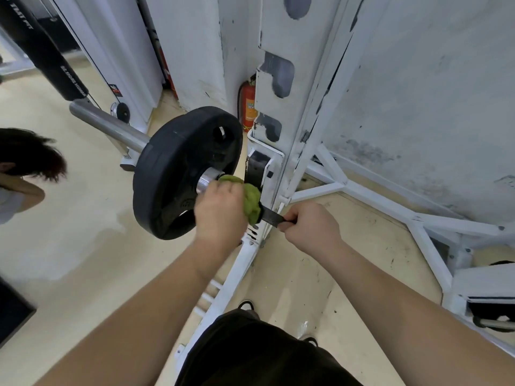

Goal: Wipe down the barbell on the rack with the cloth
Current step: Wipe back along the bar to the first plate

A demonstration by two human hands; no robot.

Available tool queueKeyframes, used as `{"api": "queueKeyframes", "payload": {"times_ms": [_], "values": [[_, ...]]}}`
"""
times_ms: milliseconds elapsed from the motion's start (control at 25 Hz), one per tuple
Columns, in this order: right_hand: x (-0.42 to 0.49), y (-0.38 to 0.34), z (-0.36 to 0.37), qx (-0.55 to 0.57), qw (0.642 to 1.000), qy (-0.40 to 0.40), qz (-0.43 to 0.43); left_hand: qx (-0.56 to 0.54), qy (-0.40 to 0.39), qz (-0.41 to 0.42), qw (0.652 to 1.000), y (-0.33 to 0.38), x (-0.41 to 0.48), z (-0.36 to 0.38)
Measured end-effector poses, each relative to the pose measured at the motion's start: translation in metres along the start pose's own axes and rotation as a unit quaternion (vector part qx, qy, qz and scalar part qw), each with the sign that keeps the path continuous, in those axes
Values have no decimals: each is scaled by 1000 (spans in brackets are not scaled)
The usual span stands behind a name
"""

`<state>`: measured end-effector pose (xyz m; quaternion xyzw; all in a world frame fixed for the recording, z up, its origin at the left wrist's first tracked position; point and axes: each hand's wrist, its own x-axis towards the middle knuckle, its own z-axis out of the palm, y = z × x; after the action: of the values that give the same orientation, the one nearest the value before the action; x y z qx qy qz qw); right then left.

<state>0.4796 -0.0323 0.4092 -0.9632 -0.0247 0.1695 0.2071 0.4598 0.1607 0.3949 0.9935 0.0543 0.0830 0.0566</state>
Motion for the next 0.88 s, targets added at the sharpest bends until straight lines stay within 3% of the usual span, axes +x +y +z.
{"api": "queueKeyframes", "payload": {"times_ms": [120,200,240,320,400,560,760,880], "values": [[0,3,2,1,1000,-10,-2,-53,13,151,987,41,-32,12],[1,11,-1,34,999,-35,-16,-76,39,200,976,36,-36,13],[0,16,-5,75,996,-44,-22,-62,40,185,980,29,-30,12],[-6,27,-14,156,987,-31,-18,-38,55,80,995,27,-19,10],[-14,37,-24,211,978,4,10,-50,39,25,998,58,-24,9],[-28,64,-38,253,965,42,60,-110,-54,184,975,124,-51,17],[-40,97,-45,266,959,66,79,25,-63,55,996,103,1,8],[-42,96,-43,269,958,81,63,-62,-105,82,989,137,-19,4]]}}
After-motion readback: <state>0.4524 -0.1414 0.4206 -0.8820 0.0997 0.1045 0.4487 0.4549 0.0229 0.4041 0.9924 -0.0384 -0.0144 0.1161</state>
